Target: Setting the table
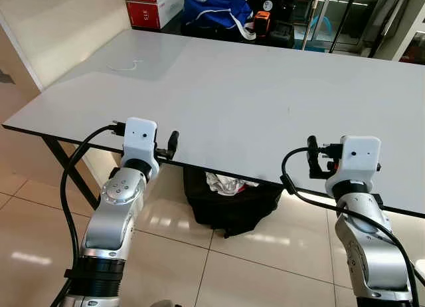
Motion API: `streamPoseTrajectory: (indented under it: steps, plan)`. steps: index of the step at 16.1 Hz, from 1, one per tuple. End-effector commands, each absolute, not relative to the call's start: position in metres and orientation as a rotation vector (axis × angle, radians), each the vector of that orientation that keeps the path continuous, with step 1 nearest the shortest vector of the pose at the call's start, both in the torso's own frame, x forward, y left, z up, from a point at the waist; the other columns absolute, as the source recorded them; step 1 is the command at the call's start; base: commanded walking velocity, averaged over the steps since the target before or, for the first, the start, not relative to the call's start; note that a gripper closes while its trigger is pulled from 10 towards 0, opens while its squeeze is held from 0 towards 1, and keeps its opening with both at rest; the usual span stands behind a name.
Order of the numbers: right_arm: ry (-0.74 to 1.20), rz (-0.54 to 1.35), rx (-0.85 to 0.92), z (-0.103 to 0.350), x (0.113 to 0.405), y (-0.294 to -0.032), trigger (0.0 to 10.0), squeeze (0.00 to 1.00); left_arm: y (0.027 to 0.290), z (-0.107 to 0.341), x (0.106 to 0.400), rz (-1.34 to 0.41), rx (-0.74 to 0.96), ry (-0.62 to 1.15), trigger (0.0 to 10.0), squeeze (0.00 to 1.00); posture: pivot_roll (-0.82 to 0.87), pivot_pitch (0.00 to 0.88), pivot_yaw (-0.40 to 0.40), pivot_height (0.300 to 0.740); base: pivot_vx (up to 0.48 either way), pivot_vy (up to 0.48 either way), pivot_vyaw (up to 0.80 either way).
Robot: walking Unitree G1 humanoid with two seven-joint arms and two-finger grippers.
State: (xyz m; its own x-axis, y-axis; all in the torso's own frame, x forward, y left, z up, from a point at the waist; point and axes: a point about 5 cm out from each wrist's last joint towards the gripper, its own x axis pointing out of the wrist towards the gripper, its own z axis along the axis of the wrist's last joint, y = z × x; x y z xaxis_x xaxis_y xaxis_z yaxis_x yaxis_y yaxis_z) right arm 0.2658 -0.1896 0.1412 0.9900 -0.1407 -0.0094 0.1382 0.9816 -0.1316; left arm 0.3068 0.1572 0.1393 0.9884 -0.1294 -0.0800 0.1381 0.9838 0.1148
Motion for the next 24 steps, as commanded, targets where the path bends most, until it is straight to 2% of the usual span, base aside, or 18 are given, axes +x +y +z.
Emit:
streamPoseTrajectory:
  steps: [1, 14, 15, 16, 17, 18, 19, 20, 21, 24]
  plan:
    - [0.022, -0.148, -0.136, 0.142, 0.266, -0.19, 10.0, 0.0, 0.157, 0.145, 0.307, -0.136, 0.133, 0.045, 10.0, 0.0, -0.01, 0.0, 0.01, 0.74, 0.0, 0.0, 0.0]
    - [0.041, -0.179, -0.141, 0.14, 0.268, -0.194, 10.0, 0.0, 0.153, 0.144, 0.308, -0.13, 0.131, 0.057, 10.0, 0.0, -0.01, 0.0, 0.001, 0.74, 0.0, 0.0, 0.0]
    - [0.036, -0.197, -0.118, 0.142, 0.268, -0.194, 10.0, 0.0, 0.152, 0.147, 0.308, -0.127, 0.127, 0.022, 10.0, 0.0, -0.01, 0.0, 0.0, 0.74, 0.0, 0.0, 0.0]
    - [-0.007, -0.136, -0.028, 0.148, 0.269, -0.188, 10.0, 0.0, 0.15, 0.153, 0.307, -0.156, 0.076, -0.025, 10.0, 0.0, -0.01, 0.0, -0.001, 0.74, 0.0, 0.0, 0.0]
    - [-0.002, -0.221, -0.036, 0.147, 0.27, -0.192, 10.0, 0.0, 0.153, 0.163, 0.309, -0.125, 0.079, -0.101, 10.0, 0.0, -0.01, 0.0, -0.002, 0.74, 0.0, 0.0, 0.0]
    - [-0.008, -0.263, -0.057, 0.147, 0.27, -0.195, 10.0, 0.0, 0.152, 0.163, 0.309, -0.132, 0.086, -0.093, 10.0, 0.0, -0.01, 0.0, -0.003, 0.74, 0.0, 0.0, 0.0]
    - [-0.032, -0.246, -0.155, 0.145, 0.272, -0.195, 10.0, 0.0, 0.151, 0.158, 0.309, -0.14, 0.106, -0.053, 10.0, 0.0, -0.01, 0.0, -0.001, 0.74, 0.0, 0.0, 0.0]
    - [-0.031, -0.184, -0.14, 0.143, 0.269, -0.193, 10.0, 0.0, 0.15, 0.152, 0.307, -0.153, 0.135, -0.035, 10.0, 0.0, -0.01, 0.0, -0.002, 0.74, 0.0, 0.0, 0.0]
    - [0.004, -0.207, -0.072, 0.138, 0.268, -0.195, 10.0, 0.0, 0.151, 0.146, 0.305, -0.161, 0.163, -0.013, 10.0, 0.0, -0.01, 0.0, -0.002, 0.74, 0.0, 0.0, 0.0]
    - [0.048, -0.25, -0.092, 0.13, 0.267, -0.198, 10.0, 0.0, 0.153, 0.141, 0.303, -0.166, 0.2, -0.019, 10.0, 0.0, 0.0, 0.0, -0.006, 0.74, 0.0, 0.287, -0.44]
